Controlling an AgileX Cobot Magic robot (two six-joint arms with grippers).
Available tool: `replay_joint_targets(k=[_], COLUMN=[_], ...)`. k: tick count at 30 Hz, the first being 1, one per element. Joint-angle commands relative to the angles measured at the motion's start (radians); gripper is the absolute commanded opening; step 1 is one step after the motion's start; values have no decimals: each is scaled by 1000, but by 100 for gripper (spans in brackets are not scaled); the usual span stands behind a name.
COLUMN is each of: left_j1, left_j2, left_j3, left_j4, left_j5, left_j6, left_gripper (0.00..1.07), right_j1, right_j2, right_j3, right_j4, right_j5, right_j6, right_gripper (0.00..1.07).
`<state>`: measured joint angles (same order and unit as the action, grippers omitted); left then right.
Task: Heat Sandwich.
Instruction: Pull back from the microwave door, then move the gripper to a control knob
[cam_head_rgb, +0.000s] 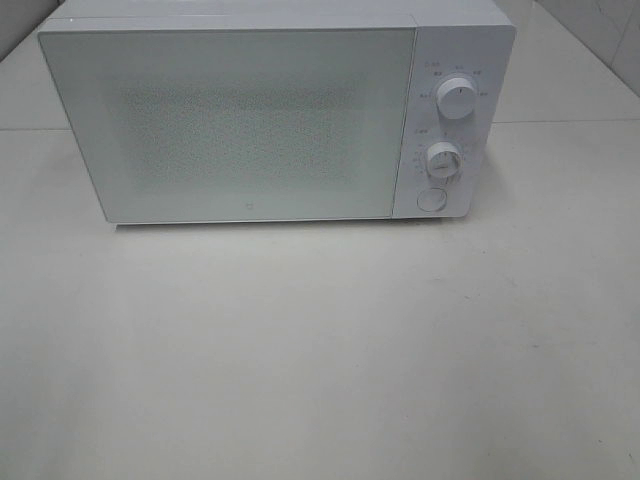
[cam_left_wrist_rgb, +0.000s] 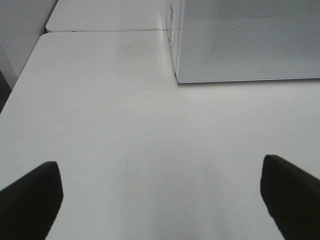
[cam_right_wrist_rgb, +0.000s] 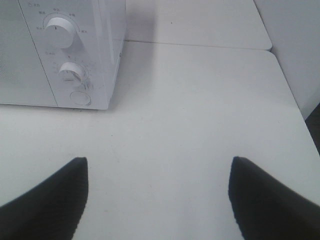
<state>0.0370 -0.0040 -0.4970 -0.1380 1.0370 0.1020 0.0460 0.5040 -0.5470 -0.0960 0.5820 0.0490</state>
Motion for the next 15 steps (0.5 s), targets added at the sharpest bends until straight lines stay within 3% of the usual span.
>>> replay_joint_targets(k=[1,15], left_j1=[1,1], left_j2=[-24,-24], left_j3=[1,1], left_j4=[2,2], left_j5=[0,0], left_j6=[-8,-8], left_gripper=[103,103], right_j1=[-6,-6], right_j2=[41,304], right_j3=[0,0], right_j4=[3,3], right_j5=[-61,-350], right_j6=[1,8], right_gripper=[76,76])
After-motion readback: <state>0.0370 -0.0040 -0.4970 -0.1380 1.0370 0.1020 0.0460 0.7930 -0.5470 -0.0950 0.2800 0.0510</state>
